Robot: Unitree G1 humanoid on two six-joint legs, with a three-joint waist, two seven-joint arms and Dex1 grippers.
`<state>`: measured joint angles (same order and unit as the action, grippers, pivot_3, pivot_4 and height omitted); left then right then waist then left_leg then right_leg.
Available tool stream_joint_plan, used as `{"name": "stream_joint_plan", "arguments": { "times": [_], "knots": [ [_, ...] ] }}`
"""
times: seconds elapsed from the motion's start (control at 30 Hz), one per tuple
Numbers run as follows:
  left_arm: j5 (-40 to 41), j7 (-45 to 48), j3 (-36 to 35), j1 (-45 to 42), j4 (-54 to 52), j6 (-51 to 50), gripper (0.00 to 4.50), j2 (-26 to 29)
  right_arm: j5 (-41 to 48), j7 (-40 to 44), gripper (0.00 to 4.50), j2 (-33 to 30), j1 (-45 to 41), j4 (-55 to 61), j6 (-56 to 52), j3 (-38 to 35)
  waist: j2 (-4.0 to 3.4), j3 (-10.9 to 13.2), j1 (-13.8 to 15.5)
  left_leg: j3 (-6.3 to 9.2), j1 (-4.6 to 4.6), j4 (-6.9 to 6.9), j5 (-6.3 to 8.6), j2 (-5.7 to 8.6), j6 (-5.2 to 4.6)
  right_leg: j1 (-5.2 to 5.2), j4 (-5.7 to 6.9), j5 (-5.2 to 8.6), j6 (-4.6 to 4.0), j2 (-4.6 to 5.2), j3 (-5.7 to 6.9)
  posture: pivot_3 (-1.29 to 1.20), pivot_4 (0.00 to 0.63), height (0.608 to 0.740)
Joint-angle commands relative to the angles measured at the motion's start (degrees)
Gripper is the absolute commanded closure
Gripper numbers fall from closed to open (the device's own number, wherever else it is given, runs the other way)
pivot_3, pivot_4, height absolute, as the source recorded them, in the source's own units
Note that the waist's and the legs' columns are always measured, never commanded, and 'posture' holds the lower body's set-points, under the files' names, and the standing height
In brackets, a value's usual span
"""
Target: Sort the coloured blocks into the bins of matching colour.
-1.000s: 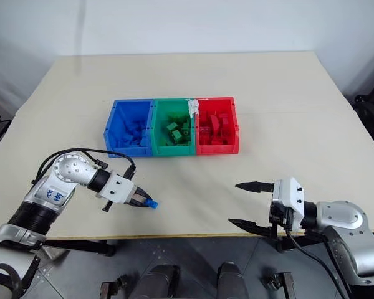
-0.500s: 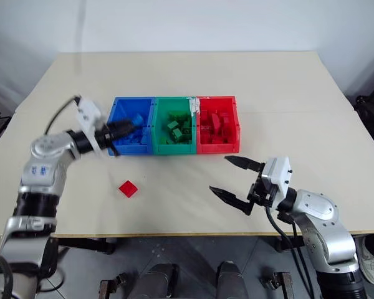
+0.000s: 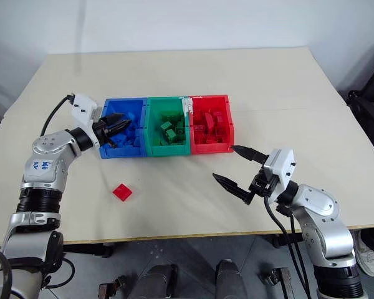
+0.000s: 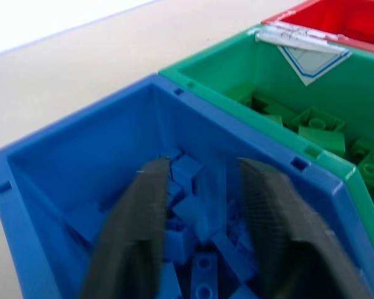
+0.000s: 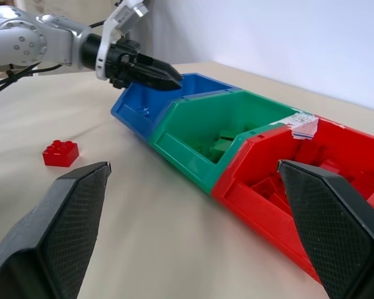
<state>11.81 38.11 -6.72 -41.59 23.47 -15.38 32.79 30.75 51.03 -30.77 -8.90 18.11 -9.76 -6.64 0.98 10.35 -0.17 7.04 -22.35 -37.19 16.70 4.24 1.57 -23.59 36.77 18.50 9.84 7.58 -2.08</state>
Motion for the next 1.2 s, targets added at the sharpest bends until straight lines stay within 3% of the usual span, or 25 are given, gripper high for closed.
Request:
{"name": "stream_joint_plan", "arguments": {
  "times": [0.03, 0.1, 0.3, 0.37, 0.43, 0.6, 0.93, 1.03, 1.13, 1.2],
  "knots": [
    [1.24, 1.77, -2.86, 1.56, -2.82, 2.48, 1.46, 2.85, 0.47, 1.65, 0.0, -0.39, -1.78, -0.54, 2.01, -0.7, 0.0, 0.0, -0.11, 0.0, 0.0, 0.01, 0.0, 0.0, 0.0, 0.0, 0.0, 0.0, 0.0, 0.0, 0.0, 0.0, 0.15, 0.74],
    [3.37, 4.37, -4.85, 3.7, -3.9, 4.25, 0.9, 4.08, 0.57, 3.1, 0.0, -0.8, -2.49, -1.61, 2.16, -0.45, 0.0, 0.0, -0.35, -0.02, 0.02, 0.05, 0.0, -0.03, 0.01, -0.03, 0.0, 0.01, -0.01, -0.01, -0.01, 0.0, 0.15, 0.74],
    [9.9, 17.61, -15.34, 19.6, -6.88, 13.81, 0.9, 11.95, 0.12, 12.71, 0.0, -4.36, -4.81, -4.75, 2.13, 3.12, -0.01, 0.0, -1.65, 0.01, 0.04, 0.12, 0.02, -0.07, 0.01, -0.03, -0.07, 0.02, -0.04, 0.04, 0.0, 0.0, 0.15, 0.74],
    [13.33, 23.05, -19.88, 27.0, -7.12, 12.27, 0.55, 15.04, -0.13, 15.58, 0.0, -5.14, -5.86, -6.02, 2.26, 4.5, -0.01, 0.0, -1.64, 0.01, 0.06, 0.13, 0.06, -0.14, 0.02, -0.03, -0.15, 0.03, -0.07, 0.03, 0.01, 0.0, 0.15, 0.74],
    [13.57, 25.16, -23.54, 32.79, -4.62, 13.35, 0.08, 17.56, -0.57, 17.94, 0.0, -5.58, -7.14, -6.91, 2.23, 6.08, -0.02, 0.01, -1.45, -0.01, 0.07, 0.13, 0.1, -0.34, 0.02, -0.01, -0.34, 0.05, -0.09, 0.04, 0.01, 0.0, 0.15, 0.74],
    [12.18, 24.1, -27.55, 37.45, 0.91, 18.14, 0.04, 19.73, -1.37, 20.23, 0.0, -5.1, -8.98, -7.94, 2.47, 8.13, -0.03, 0.01, -0.25, 0.03, 0.09, 0.05, 0.13, -0.33, -0.01, 0.07, -0.37, 0.05, -0.1, 0.06, 0.04, 0.0, 0.15, 0.74],
    [13.14, 24.84, -18.08, 45.0, -21.64, 12.57, 0.04, 16.52, -1.04, 21.44, 0.0, -7.42, -7.77, -8.6, 2.09, 5.72, -0.02, 0.01, 0.06, 0.0, 0.1, 0.1, 0.15, -0.34, -0.02, 0.09, -0.41, 0.04, -0.1, 0.09, 0.03, 0.0, 0.15, 0.74],
    [11.96, 20.53, -15.4, 44.89, -27.25, 7.92, 0.04, 15.57, -0.99, 21.76, 0.0, -8.44, -7.01, -8.85, 2.21, 5.11, -0.02, 0.01, -0.05, 0.0, 0.09, 0.1, 0.16, -0.38, -0.01, 0.08, -0.42, 0.05, -0.11, 0.04, 0.03, 0.0, 0.15, 0.74],
    [10.66, 11.7, -7.49, 46.75, -41.53, -3.41, 0.04, 12.21, -1.14, 22.24, 0.0, -9.73, -5.2, -8.95, 3.18, 3.22, -0.04, 0.01, 0.03, -0.04, 0.12, 0.12, 0.19, -0.39, 0.0, 0.08, -0.43, 0.05, -0.12, 0.01, 0.01, 0.0, 0.15, 0.74],
    [12.18, 9.05, -6.05, 47.87, -45.85, -8.97, 0.04, 11.04, -1.09, 22.25, 0.0, -9.95, -4.76, -8.92, 3.62, 2.87, -0.04, 0.01, -0.01, -0.09, 0.11, 0.09, 0.24, -0.37, -0.08, 0.1, -0.45, 0.04, -0.11, 0.05, -0.04, 0.0, 0.15, 0.74]
  ]
}}
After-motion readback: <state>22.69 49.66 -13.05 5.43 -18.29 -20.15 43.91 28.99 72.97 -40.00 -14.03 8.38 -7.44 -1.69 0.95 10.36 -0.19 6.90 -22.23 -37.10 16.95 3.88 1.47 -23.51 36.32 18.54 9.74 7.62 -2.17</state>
